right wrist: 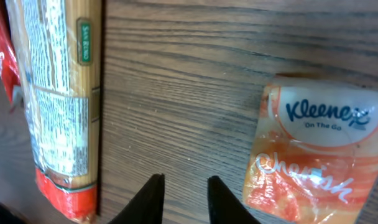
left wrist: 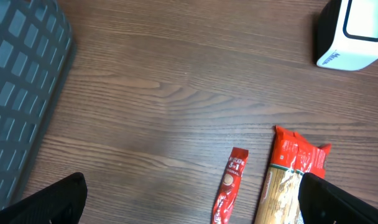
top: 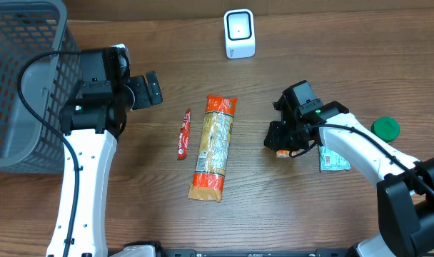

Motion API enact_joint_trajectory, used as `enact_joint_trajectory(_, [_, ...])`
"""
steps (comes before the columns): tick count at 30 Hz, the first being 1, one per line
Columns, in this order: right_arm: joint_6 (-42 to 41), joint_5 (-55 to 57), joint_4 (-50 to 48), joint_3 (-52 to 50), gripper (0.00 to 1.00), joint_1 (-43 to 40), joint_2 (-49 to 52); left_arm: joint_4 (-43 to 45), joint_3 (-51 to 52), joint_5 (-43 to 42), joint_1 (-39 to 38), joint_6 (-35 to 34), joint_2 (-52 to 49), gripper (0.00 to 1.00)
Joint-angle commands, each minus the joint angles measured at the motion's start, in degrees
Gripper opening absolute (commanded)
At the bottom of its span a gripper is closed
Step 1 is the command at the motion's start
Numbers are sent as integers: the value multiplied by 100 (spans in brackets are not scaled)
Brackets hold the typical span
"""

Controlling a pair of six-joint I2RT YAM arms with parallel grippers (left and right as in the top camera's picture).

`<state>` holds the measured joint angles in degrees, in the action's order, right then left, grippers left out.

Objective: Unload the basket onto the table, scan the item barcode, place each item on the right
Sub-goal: 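Lower and close the right gripper on the Kleenex pack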

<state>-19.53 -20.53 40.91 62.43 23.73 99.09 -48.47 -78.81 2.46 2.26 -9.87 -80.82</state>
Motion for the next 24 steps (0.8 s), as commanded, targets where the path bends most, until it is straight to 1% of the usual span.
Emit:
enact_joint_trajectory(1, [-24,540,-68,-46,24,31,-28,4,-31,72,-2,70,-31,100])
enact_joint_trajectory(2, [-26,866,-144,-44,24,-33,-28,4,-31,72,-2,70,-31,100])
enact_joint_trajectory(9, [7,896,-256,-46,31,-354,-28,4,-31,72,-2,70,-31,100])
enact_joint_trajectory(13, [0,1259,-160,-46,34,-367,-28,4,-31,72,-2,70,-31,100])
enact_joint_trajectory(24, [15,1263,164,-61,35,-752,0,4,-31,72,-2,70,-31,100])
